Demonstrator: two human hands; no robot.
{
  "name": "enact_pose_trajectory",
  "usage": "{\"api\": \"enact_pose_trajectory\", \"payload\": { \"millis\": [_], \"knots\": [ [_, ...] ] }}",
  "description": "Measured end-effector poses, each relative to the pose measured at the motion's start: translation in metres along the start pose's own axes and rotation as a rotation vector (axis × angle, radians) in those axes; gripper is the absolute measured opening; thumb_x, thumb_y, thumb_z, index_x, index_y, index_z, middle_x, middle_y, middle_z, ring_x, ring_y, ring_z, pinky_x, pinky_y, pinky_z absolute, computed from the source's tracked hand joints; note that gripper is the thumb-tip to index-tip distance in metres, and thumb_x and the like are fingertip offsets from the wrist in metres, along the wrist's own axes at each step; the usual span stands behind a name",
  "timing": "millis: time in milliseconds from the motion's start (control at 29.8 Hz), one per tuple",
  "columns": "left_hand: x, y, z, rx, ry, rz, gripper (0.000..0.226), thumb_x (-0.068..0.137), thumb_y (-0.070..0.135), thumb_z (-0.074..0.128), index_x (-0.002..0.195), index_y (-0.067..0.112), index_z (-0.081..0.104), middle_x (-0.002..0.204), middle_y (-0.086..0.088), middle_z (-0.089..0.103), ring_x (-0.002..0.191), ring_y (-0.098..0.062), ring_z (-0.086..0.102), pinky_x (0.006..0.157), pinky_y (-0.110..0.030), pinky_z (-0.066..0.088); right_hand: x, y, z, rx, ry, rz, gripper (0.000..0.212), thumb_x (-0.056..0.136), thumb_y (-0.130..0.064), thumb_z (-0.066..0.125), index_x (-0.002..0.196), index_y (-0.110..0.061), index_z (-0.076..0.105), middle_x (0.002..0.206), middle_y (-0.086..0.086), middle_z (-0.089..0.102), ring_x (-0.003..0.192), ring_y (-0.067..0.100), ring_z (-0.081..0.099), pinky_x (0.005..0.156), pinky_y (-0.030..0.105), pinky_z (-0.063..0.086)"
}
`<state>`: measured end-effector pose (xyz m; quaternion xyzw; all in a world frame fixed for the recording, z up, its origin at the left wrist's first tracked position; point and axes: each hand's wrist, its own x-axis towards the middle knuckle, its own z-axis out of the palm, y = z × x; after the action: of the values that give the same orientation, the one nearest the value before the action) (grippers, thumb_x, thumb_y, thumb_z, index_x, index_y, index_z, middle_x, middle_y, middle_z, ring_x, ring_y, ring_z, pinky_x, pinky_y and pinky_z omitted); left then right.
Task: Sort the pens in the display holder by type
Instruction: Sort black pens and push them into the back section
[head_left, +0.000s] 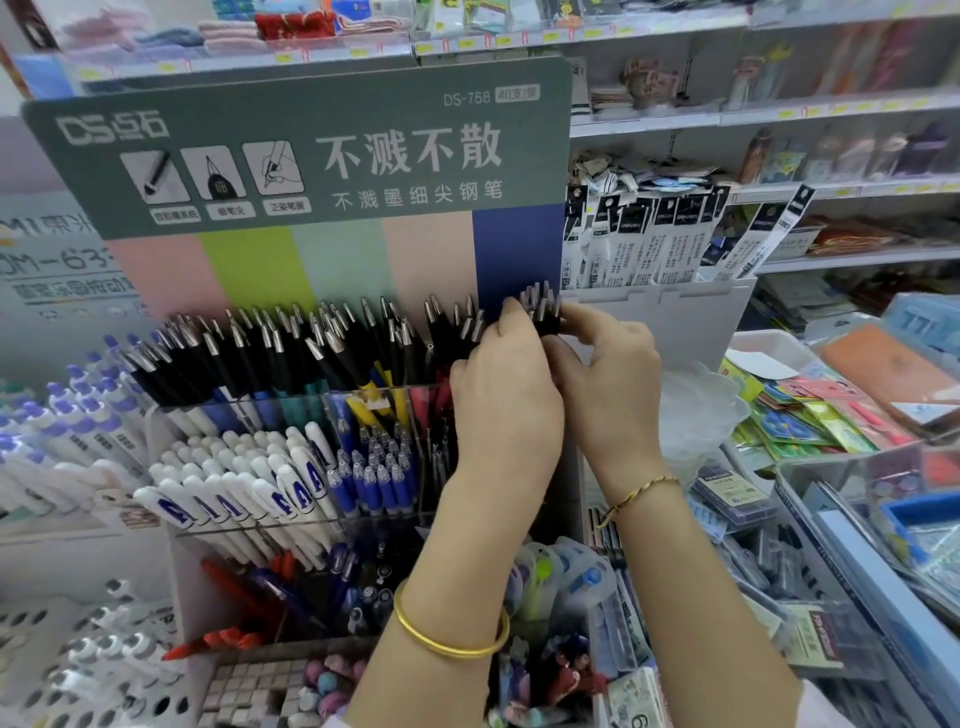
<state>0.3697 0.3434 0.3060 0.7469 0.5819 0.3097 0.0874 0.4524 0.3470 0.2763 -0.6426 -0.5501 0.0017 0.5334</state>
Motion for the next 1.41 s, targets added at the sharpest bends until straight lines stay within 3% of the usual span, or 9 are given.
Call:
{"api": "enact_pose_trajectory", "payload": {
  "millis": [134, 336, 537, 671, 805, 939, 1074, 1275, 1409],
  "knots": [
    [-0.001, -0.003, 0.004, 0.084, 0.029, 0.03, 0.045, 0.097, 0.012, 0.041, 0.142, 0.013, 0.035, 0.129, -0.006, 0.057, 0.12, -0.027, 0.051, 0.095, -0.037, 0.035, -0.001, 0.005, 0.004, -0.09, -0.032, 0.023, 0.027, 0.09, -0.018, 0.059, 0.115, -0.013, 0.066, 0.107, 0.006, 0.065, 0.102, 0.025, 0.05, 0.079, 0.018, 0.027],
    [0.004, -0.003, 0.0, 0.16, 0.01, 0.037, 0.032, 0.097, 0.011, 0.035, 0.127, 0.01, 0.046, 0.115, -0.009, 0.064, 0.106, -0.032, 0.058, 0.085, -0.039, 0.04, 0.002, 0.005, 0.006, 0.002, -0.078, 0.076, 0.024, 0.09, -0.015, 0.052, 0.109, -0.014, 0.068, 0.101, 0.005, 0.065, 0.098, 0.026, 0.053, 0.086, 0.039, 0.043],
    [0.003, -0.003, 0.002, 0.292, -0.027, 0.057, 0.038, 0.101, 0.015, 0.034, 0.139, 0.01, 0.036, 0.125, -0.009, 0.056, 0.115, -0.03, 0.053, 0.089, -0.039, 0.037, -0.001, 0.004, 0.001, 0.045, -0.049, 0.057, 0.024, 0.088, -0.013, 0.052, 0.104, -0.014, 0.069, 0.094, 0.005, 0.063, 0.095, 0.025, 0.052, 0.08, 0.033, 0.041],
    [0.005, 0.004, -0.001, 0.314, -0.039, 0.018, 0.028, 0.1, 0.012, 0.034, 0.125, 0.01, 0.046, 0.121, -0.01, 0.056, 0.111, -0.031, 0.055, 0.089, -0.039, 0.037, 0.003, 0.001, 0.003, -0.015, -0.03, 0.04, 0.017, 0.088, -0.007, 0.055, 0.096, -0.009, 0.07, 0.087, 0.007, 0.064, 0.087, 0.026, 0.052, 0.068, 0.023, 0.026],
    [0.009, 0.006, -0.006, 0.284, -0.031, -0.017, 0.018, 0.101, 0.015, 0.038, 0.114, 0.01, 0.05, 0.119, -0.011, 0.058, 0.109, -0.032, 0.056, 0.086, -0.038, 0.038, 0.007, -0.004, -0.001, -0.025, -0.015, 0.022, 0.017, 0.088, -0.006, 0.055, 0.096, -0.007, 0.07, 0.091, 0.011, 0.065, 0.09, 0.027, 0.054, 0.07, 0.024, 0.028],
    [0.005, 0.004, -0.007, 0.249, 0.014, -0.037, 0.014, 0.1, 0.018, 0.043, 0.11, 0.011, 0.05, 0.116, -0.009, 0.061, 0.11, -0.03, 0.055, 0.083, -0.038, 0.04, 0.005, -0.009, -0.004, -0.161, -0.097, 0.002, 0.018, 0.092, -0.01, 0.049, 0.079, -0.005, 0.061, 0.078, 0.005, 0.043, 0.084, 0.029, 0.045, 0.065, 0.029, 0.022],
    [0.003, 0.003, -0.003, 0.315, 0.046, -0.035, 0.016, 0.099, 0.021, 0.045, 0.11, 0.011, 0.053, 0.114, -0.008, 0.062, 0.115, -0.029, 0.047, 0.074, -0.035, 0.037, 0.002, -0.011, -0.006, -0.29, -0.151, 0.017, 0.026, 0.096, -0.02, 0.044, 0.081, -0.006, 0.06, 0.083, 0.003, 0.035, 0.082, 0.021, 0.03, 0.066, 0.03, 0.021],
    [0.005, 0.006, -0.002, 0.323, 0.046, -0.041, 0.015, 0.099, 0.021, 0.046, 0.11, 0.014, 0.053, 0.115, -0.005, 0.058, 0.108, -0.026, 0.056, 0.063, -0.033, 0.034, 0.007, -0.005, -0.004, -0.165, -0.146, 0.097, 0.048, 0.095, -0.02, 0.047, 0.049, -0.023, 0.03, 0.07, 0.008, 0.04, 0.087, 0.032, 0.046, 0.063, 0.03, 0.018],
    [0.004, 0.005, -0.002, 0.329, 0.062, -0.022, 0.016, 0.1, 0.019, 0.043, 0.111, 0.014, 0.054, 0.114, -0.006, 0.057, 0.105, -0.026, 0.058, 0.063, -0.032, 0.035, 0.009, -0.006, -0.008, -0.175, -0.125, 0.099, 0.046, 0.095, -0.022, 0.048, 0.051, -0.021, 0.037, 0.072, 0.008, 0.042, 0.088, 0.031, 0.046, 0.063, 0.029, 0.018]
  ]
}}
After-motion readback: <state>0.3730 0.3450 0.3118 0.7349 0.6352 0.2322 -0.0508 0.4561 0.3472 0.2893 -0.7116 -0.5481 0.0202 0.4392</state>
